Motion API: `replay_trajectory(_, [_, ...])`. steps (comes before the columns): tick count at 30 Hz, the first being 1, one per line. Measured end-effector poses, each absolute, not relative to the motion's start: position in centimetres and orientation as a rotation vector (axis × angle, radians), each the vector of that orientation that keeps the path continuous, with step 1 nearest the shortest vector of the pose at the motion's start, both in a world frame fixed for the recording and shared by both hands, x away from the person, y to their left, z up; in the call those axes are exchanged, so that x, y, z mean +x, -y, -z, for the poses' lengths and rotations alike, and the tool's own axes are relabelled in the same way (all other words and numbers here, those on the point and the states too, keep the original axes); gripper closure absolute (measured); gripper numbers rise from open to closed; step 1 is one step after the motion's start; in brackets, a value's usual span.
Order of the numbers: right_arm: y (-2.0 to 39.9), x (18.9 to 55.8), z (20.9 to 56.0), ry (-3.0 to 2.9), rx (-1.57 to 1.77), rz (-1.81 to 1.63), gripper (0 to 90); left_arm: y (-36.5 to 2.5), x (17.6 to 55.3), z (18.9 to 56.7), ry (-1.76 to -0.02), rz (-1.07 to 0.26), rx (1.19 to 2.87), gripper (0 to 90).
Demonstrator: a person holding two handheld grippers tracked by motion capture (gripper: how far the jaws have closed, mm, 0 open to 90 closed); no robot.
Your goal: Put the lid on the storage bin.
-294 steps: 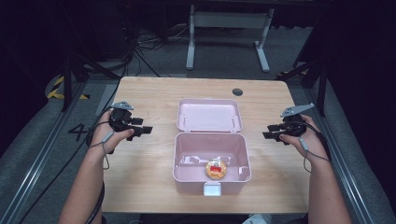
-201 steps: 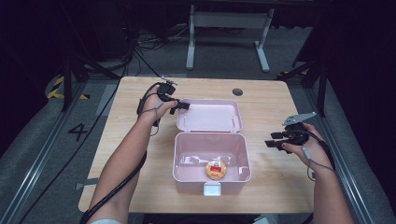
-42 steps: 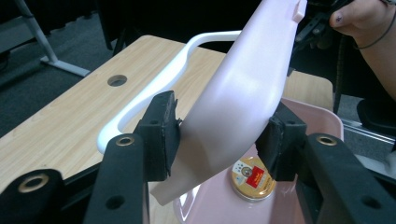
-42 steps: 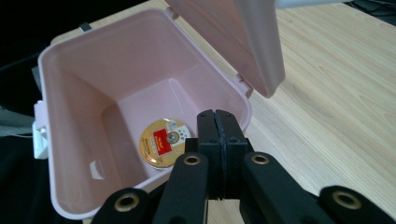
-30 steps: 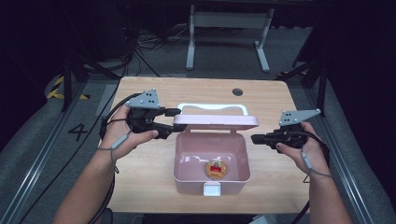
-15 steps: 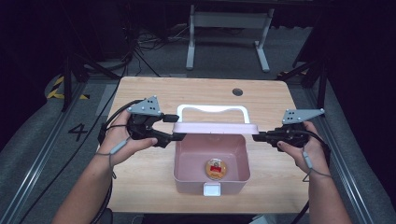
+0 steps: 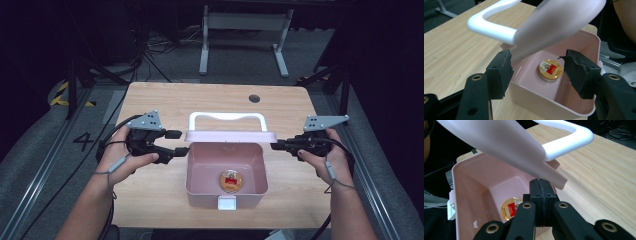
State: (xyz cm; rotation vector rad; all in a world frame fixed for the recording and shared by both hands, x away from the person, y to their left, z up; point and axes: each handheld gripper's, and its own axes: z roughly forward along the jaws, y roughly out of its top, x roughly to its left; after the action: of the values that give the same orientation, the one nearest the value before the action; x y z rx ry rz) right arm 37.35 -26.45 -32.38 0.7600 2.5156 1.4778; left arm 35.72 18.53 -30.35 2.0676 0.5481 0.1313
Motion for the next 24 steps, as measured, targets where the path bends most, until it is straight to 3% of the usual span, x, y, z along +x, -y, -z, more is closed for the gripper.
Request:
replay_trajectory(10, [26.5,37.1,32.5,-2.568,0.768,-1.47,89.8,-21.8,37.2,31.3,-0.684,-0.153,2.018,40.4])
replay_trajectory(16, [26.4,37.0,32.6,-2.59,0.765,-1.457,89.0,-23.3,38.1,32.0,-0.786,-0.232,2.013,40.8])
replay_trajectory(24, [26.1,36.5,32.8,-2.639,0.735,-1.392,88.2,-23.9,39.1,33.1,-0.828,-0.189,2.004,40.9])
